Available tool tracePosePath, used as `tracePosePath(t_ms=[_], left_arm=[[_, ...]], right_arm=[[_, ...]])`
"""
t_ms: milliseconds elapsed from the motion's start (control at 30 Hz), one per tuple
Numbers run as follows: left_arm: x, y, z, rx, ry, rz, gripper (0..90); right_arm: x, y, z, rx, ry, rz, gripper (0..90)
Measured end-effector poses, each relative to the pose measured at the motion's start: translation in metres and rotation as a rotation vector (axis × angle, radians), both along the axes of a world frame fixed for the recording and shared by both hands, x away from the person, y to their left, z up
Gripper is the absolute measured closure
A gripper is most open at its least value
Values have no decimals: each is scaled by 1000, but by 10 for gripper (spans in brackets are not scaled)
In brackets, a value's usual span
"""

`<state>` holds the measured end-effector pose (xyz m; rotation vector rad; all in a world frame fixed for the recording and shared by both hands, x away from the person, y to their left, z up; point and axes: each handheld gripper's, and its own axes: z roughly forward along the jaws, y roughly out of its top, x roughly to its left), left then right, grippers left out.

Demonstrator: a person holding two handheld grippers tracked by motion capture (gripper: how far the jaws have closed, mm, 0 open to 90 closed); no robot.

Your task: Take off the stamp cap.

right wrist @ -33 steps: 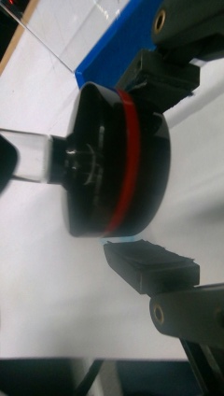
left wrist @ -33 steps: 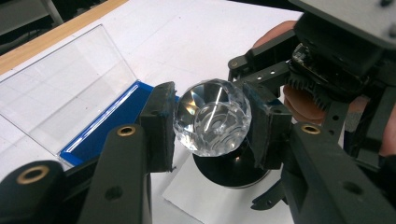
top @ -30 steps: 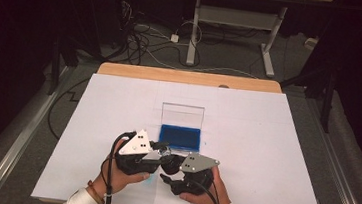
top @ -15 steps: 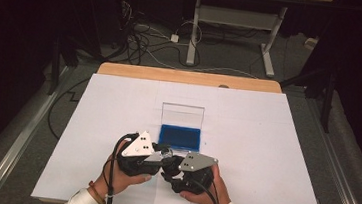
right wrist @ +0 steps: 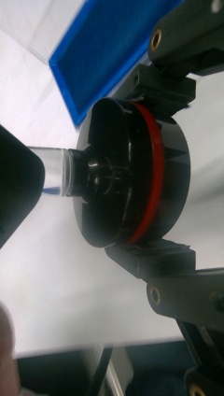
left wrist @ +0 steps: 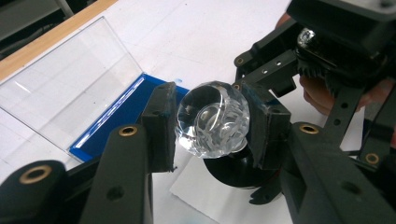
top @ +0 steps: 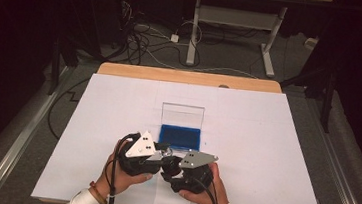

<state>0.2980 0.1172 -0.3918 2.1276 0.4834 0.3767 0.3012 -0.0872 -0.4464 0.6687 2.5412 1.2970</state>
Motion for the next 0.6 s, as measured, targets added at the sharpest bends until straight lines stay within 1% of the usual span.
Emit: tracePosePath(t_ms=[33,67,100,133,167,200,233,267,300,333,367,400,433,467,500,533,567,600], left_arm=[[-1,-1,0,0,-6,0,564],[-2,-1,1,4,-14,-2,564],[-3,-1,1,-5,-18,7,565],[-3,-2,1,4,-20,2,565],[-4,-1,0,-3,-18,4,565],[-5,1,1,-17,-40,32,564],[-6,5,6,-26,-41,18,563],[-5,12,12,-58,-23,1,565],[-6,19,16,-78,-47,37,565],[-5,24,19,-82,-60,49,566],[-4,30,21,-101,-55,50,566],[-2,32,21,-101,-47,51,565],[-2,33,22,-83,-58,60,565],[-2,34,21,-81,-64,63,565],[-1,35,21,-79,-56,60,565],[0,36,20,-66,-57,64,565],[0,37,20,-61,-64,74,564],[2,39,20,-59,-56,71,564]], right_arm=[[0,-1,0,13,1,-1,390],[-2,0,1,-2,-16,-12,390],[-2,-1,1,6,-5,-10,390],[-3,-1,2,-6,-22,-18,390],[-3,-1,2,-6,-22,-18,390],[-3,-1,2,6,-14,-18,391],[-2,-2,1,-15,-16,-68,394],[6,-8,-4,-6,41,-85,394],[11,-14,-8,1,66,-66,393],[8,-16,-9,-42,17,-75,393],[6,-16,-8,-55,4,-67,392],[4,-14,-6,-57,-11,-65,392],[2,-13,-3,-63,-52,-64,391],[-1,-12,0,-74,-85,-57,391],[-2,-13,3,-77,-98,-53,391],[-2,-14,4,-67,-101,-59,391],[-2,-16,5,-68,-105,-56,390],[-3,-18,6,-67,-114,-57,390]])
